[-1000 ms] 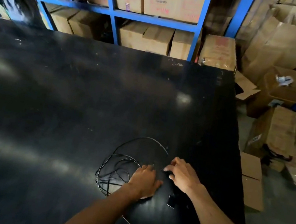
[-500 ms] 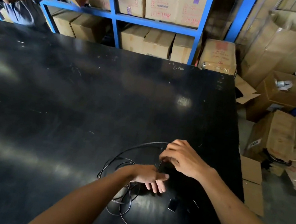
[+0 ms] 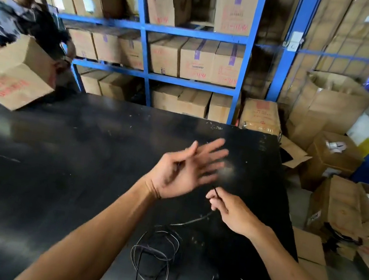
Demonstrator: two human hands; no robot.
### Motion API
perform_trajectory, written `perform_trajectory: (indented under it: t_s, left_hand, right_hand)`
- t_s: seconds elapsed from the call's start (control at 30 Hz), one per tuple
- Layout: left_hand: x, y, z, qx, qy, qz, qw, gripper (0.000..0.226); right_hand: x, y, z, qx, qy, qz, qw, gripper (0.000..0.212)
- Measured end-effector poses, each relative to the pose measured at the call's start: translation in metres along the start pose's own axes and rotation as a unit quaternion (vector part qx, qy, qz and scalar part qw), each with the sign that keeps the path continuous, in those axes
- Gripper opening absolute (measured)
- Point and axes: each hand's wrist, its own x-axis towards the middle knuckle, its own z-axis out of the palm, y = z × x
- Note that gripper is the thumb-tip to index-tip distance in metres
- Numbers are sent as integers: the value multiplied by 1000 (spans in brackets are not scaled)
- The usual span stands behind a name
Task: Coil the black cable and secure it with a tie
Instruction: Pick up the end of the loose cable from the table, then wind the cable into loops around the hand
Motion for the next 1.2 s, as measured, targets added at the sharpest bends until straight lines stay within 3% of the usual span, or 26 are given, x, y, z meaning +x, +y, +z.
perform_trajectory:
  t_s: [0.2, 0.37, 0.5, 0.6, 0.73, 1.0, 1.13, 1.2]
  left_hand:
    - [13, 64, 2, 50, 109, 101, 988, 51]
    - [11, 86, -11, 121, 121, 83, 982, 57]
    - [5, 89, -12, 189, 88, 57, 976, 58]
    - [1, 80, -6, 255, 70, 20, 964, 59]
    - [-1, 65, 1, 360, 58, -56, 929, 56]
    - [-17, 45, -8, 454, 73, -126, 879, 50]
    - [-24, 42, -4, 326, 3, -150, 933, 56]
    - [-25, 43, 7, 283, -40, -166, 944, 56]
  right_hand:
    - [-11, -48, 13, 181, 59, -26, 981, 14]
    - [-22, -75, -9, 265, 80, -18, 961, 24]
    - [-29, -96, -44, 485, 66, -11, 872, 25]
    - [-31, -110, -69, 557, 83, 4, 826, 25]
    - [-27, -124, -92, 542, 116, -6, 832, 38]
    - [-17, -155, -172, 505, 203, -44, 838, 30]
    - [1, -160, -196, 411, 236, -30, 880, 25]
    - [13, -158, -197, 323, 252, -10, 912, 27]
